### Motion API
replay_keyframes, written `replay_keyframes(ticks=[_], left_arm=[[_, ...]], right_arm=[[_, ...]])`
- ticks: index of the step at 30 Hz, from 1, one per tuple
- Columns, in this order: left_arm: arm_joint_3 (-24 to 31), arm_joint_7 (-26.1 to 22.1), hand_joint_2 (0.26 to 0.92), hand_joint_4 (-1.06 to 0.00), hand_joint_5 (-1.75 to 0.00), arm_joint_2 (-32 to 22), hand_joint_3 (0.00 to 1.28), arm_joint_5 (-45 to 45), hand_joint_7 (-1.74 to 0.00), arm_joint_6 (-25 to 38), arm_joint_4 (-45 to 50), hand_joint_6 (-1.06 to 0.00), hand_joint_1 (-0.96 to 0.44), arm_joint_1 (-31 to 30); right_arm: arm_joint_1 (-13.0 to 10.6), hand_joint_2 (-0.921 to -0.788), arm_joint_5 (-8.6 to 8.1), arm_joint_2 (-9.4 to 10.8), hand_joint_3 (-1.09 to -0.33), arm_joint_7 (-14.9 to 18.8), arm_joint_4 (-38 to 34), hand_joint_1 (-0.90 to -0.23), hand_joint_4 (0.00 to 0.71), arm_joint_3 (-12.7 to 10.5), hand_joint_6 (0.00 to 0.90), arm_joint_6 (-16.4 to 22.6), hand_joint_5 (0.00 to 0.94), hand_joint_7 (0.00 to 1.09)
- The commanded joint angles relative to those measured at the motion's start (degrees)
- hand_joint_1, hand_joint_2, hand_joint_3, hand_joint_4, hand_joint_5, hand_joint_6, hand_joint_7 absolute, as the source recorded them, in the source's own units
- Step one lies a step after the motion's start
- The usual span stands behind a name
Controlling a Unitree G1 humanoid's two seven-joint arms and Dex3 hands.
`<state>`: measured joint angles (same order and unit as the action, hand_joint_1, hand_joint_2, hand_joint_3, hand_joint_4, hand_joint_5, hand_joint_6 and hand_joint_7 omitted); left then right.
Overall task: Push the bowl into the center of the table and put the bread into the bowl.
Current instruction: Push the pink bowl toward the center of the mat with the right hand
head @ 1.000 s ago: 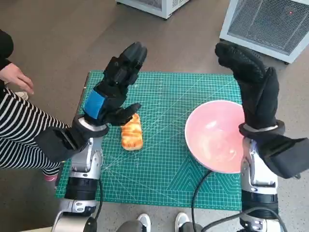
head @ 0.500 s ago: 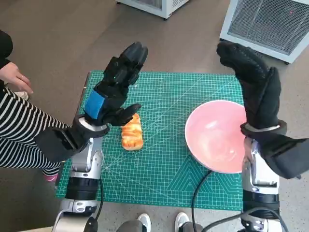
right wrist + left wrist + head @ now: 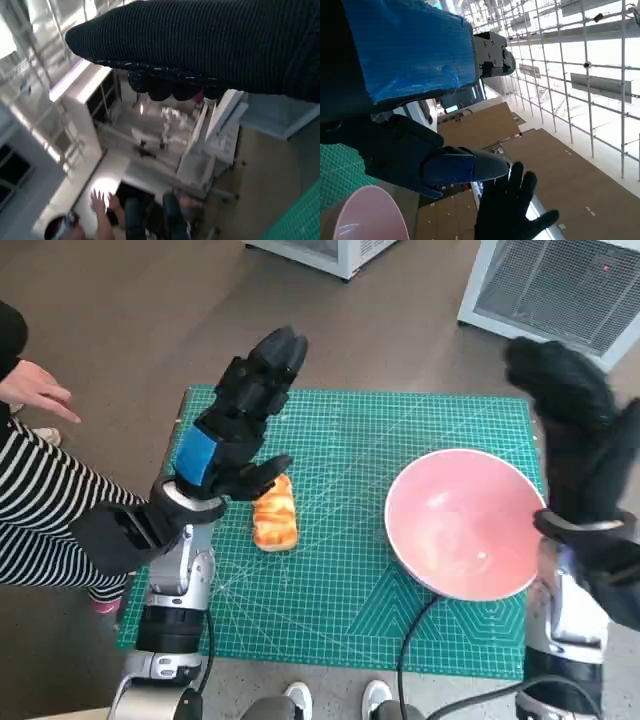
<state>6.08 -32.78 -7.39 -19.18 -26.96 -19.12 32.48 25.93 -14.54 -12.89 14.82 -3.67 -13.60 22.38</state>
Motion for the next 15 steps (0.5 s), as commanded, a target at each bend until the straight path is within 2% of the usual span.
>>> replay_keyframes(ticks=[1,6,9,15], left_arm=[[0.44,-0.33,0.921,-0.03,-0.01,-0.05,0.37,-1.23,-0.31,0.64,0.20,0.00,-0.64,0.57],[0.61,-0.38,0.921,-0.04,-0.01,-0.34,0.37,-1.49,-0.31,0.74,0.52,0.00,-0.64,0.27],[0.92,-0.39,0.921,-0.04,-0.01,-0.69,0.37,-1.48,-0.31,0.54,0.34,0.00,-0.64,0.21],[1.43,-0.15,0.921,-0.04,-0.02,-0.98,0.36,-1.14,-0.32,0.22,-0.22,0.00,-0.64,0.34]], right_arm=[[-3.75,-0.921,-0.98,-1.28,-0.678,-1.06,1.35,-0.653,0.136,-2.96,0.034,-0.05,0.000,0.53],[-6.31,-0.921,-2.18,-3.34,-0.678,-0.42,0.05,-0.656,0.120,-6.93,0.022,2.20,0.000,0.51],[-7.66,-0.921,-2.97,-5.55,-0.683,0.21,-5.93,-0.666,0.104,-11.16,0.015,6.30,0.000,0.50],[-8.39,-0.921,-3.03,-6.83,-0.712,-1.00,-17.22,-0.681,0.077,-15.47,0.009,12.17,0.000,0.48]])
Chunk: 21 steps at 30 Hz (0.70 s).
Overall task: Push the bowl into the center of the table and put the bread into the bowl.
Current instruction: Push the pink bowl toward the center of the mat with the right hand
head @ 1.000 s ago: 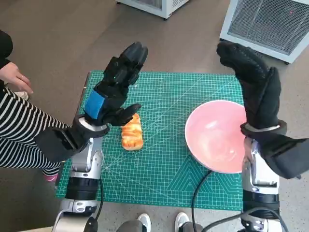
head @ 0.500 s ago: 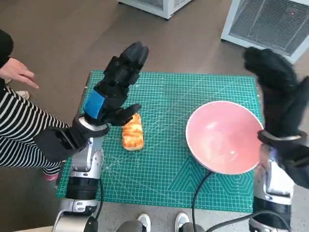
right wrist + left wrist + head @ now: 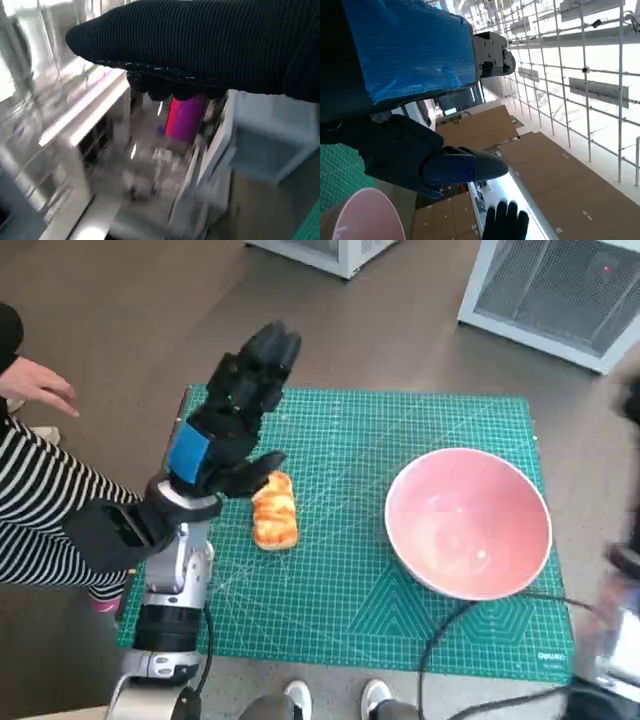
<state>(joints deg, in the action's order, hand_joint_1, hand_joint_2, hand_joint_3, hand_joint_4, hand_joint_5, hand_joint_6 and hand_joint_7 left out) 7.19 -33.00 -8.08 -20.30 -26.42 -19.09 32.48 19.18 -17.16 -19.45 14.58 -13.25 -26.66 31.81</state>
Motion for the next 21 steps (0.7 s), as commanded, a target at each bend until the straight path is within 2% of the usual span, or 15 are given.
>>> replay_keyframes(ticks=[1,4,8,15,19,21], left_arm=[[0.39,0.11,0.921,-0.04,-0.02,-0.32,0.36,0.07,-0.32,-0.42,-0.40,0.00,-0.65,0.40],[0.50,0.23,0.921,-0.04,-0.02,-0.43,0.36,0.38,-0.32,-0.83,-0.79,0.00,-0.65,0.60],[0.48,0.44,0.921,-0.05,-0.02,-0.50,0.35,0.91,-0.34,-1.59,-1.39,0.00,-0.65,1.03],[0.59,0.05,0.921,-0.05,-0.02,-0.82,0.35,0.70,-0.35,-2.21,-2.97,0.00,-0.64,2.22],[0.52,-0.19,0.921,-0.05,-0.02,-1.07,0.35,0.78,-0.35,-2.50,-3.52,0.00,-0.64,2.70],[0.53,-0.36,0.921,-0.05,-0.02,-1.18,0.35,0.64,-0.35,-2.41,-3.53,0.00,-0.64,2.79]], right_arm=[[-1.51,-0.921,-0.49,-0.37,-0.714,-0.93,-9.50,-0.682,0.076,-2.81,0.008,3.50,0.000,0.48],[-0.80,-0.921,-1.02,-0.18,-0.719,-1.38,-16.67,-0.682,0.073,-4.02,0.007,5.83,0.000,0.47],[1.37,-0.921,-2.87,0.42,-0.728,-0.03,-26.60,-0.667,0.067,-4.98,0.016,8.31,0.000,0.43],[5.34,-0.921,-5.27,1.70,-0.739,2.10,-38.16,-0.642,0.058,-5.22,0.030,8.95,0.002,0.39],[8.21,-0.921,-4.51,2.71,-0.746,1.31,-45.05,-0.617,0.061,-4.53,0.036,9.08,0.004,0.39],[9.45,-0.921,-3.26,3.40,-0.753,0.13,-47.38,-0.598,0.063,-3.56,0.043,9.04,0.004,0.38]])
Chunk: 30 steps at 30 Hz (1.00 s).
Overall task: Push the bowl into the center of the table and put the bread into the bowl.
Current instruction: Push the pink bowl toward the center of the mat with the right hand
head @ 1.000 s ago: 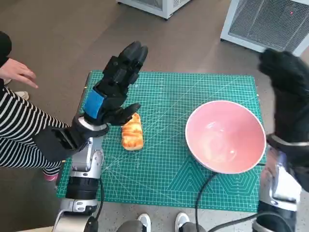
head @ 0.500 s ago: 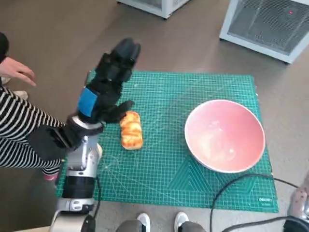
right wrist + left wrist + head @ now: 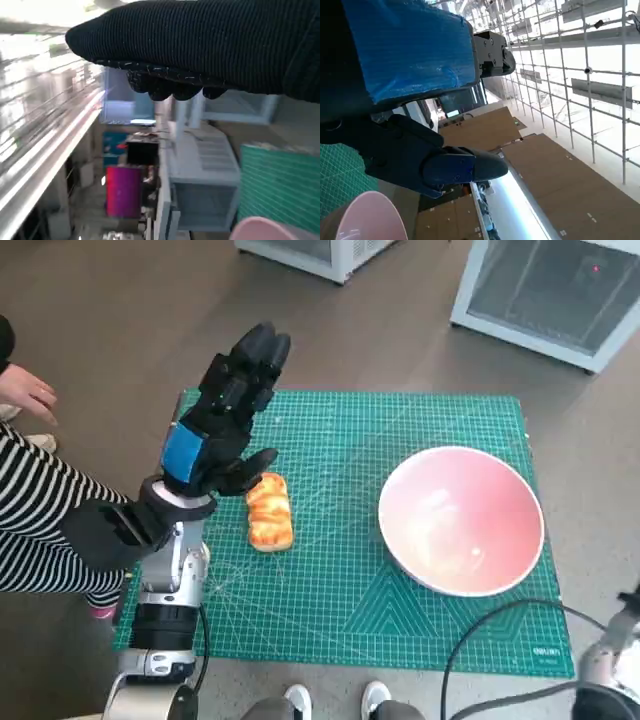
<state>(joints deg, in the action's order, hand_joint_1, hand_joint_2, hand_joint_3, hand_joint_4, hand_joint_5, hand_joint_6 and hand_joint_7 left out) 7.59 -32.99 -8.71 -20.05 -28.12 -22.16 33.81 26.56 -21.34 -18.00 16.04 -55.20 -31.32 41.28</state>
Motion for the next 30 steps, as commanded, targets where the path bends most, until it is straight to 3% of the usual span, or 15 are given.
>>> replay_keyframes(ticks=[1,6,11,20,30], left_arm=[[0.16,-0.47,0.921,-0.05,-0.02,-0.62,0.35,0.31,-0.35,-0.68,-0.54,0.00,-0.64,1.53],[0.38,-1.13,0.921,-0.05,-0.02,-0.97,0.35,-0.10,-0.37,-0.57,-0.62,0.00,-0.64,1.55],[0.58,-1.40,0.921,-0.05,-0.02,-1.50,0.34,-0.14,-0.38,-0.40,0.10,0.00,-0.64,1.02],[1.26,-1.50,0.921,-0.05,-0.02,-3.09,0.31,-0.31,-0.41,-0.19,1.51,0.00,-0.65,-0.54],[2.07,-1.14,0.921,-0.06,-0.02,-4.15,0.30,-0.47,-0.39,0.56,4.26,0.00,-0.65,-3.03]], right_arm=[[2.61,-0.921,1.48,2.22,-0.756,-1.85,-6.41,-0.589,0.065,1.52,0.045,-0.48,0.005,0.38],[4.67,-0.921,3.70,3.14,-0.775,-3.27,-10.45,-0.552,0.083,3.76,0.058,-1.66,0.012,0.38],[6.75,-0.921,5.27,3.78,-0.789,-3.12,-13.53,-0.562,0.091,5.74,0.060,-3.78,0.012,0.37],[10.20,-0.921,5.11,6.29,-0.807,-1.88,-14.96,-0.580,0.093,7.26,0.062,-7.35,0.008,0.36],[13.50,-0.921,4.52,8.63,-0.796,-0.38,-15.20,-0.601,0.093,7.34,0.066,-10.51,0.005,0.35]])
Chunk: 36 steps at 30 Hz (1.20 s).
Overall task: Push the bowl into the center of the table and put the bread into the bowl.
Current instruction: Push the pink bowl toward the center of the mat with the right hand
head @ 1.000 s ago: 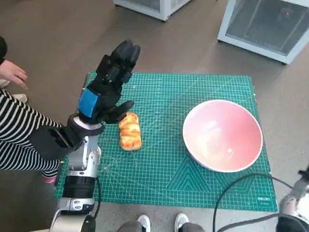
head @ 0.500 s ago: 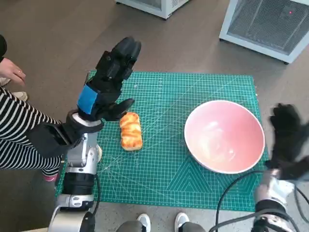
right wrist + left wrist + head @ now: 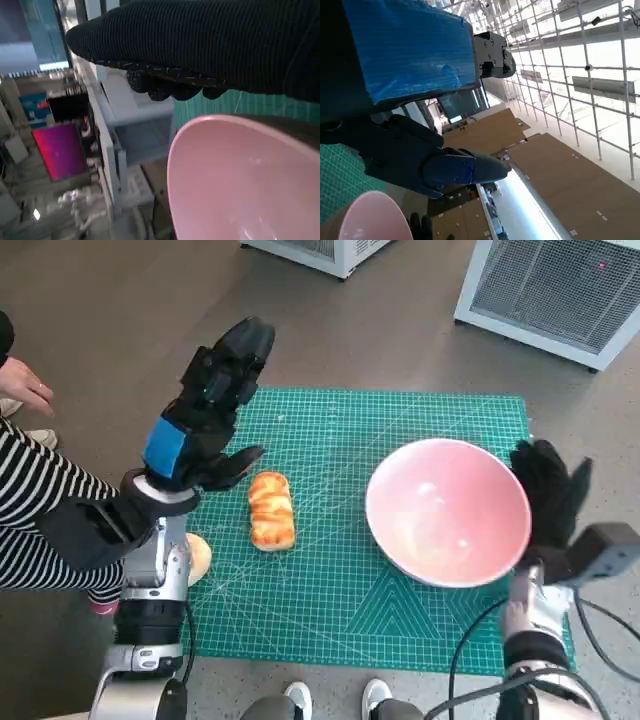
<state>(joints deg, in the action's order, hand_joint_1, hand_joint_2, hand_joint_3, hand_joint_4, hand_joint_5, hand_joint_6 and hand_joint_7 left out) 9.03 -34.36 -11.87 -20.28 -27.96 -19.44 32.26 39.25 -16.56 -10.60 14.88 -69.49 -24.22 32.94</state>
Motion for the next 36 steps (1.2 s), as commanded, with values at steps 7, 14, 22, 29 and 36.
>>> replay_keyframes(ticks=[7,14,22,29,36], left_arm=[[0.74,1.07,0.921,-0.08,-0.02,-1.43,0.30,0.24,-0.38,0.81,3.30,0.00,-0.65,-2.93],[0.65,2.31,0.921,-0.08,-0.02,-1.66,0.30,0.23,-0.38,2.02,5.95,0.00,-0.63,-4.57],[0.78,3.81,0.921,-0.07,-0.02,-1.75,0.30,0.46,-0.38,3.25,8.20,0.00,-0.64,-5.91],[0.73,5.12,0.921,-0.08,-0.02,-1.65,0.31,0.67,-0.42,3.78,9.62,0.00,-0.64,-6.92],[0.58,6.23,0.921,-0.08,-0.02,-1.46,0.31,0.69,-0.44,4.48,11.19,0.00,-0.64,-7.92]], right_arm=[[3.10,-0.921,-0.18,3.18,-0.798,1.52,-0.29,-0.572,0.092,0.61,0.066,-3.19,0.003,0.35],[5.26,-0.921,0.01,5.13,-0.808,2.12,0.06,-0.578,0.076,1.35,0.051,-3.71,0.000,0.34],[7.84,-0.921,0.52,6.90,-0.795,1.70,-0.69,-0.611,0.059,2.45,0.038,-4.50,0.000,0.34],[9.76,-0.921,1.00,7.90,-0.753,1.23,-1.78,-0.640,0.050,3.04,0.035,-5.89,0.000,0.34],[10.22,-0.921,1.35,8.38,-0.746,1.71,-2.14,-0.636,0.048,3.48,0.036,-6.36,0.000,0.33]])
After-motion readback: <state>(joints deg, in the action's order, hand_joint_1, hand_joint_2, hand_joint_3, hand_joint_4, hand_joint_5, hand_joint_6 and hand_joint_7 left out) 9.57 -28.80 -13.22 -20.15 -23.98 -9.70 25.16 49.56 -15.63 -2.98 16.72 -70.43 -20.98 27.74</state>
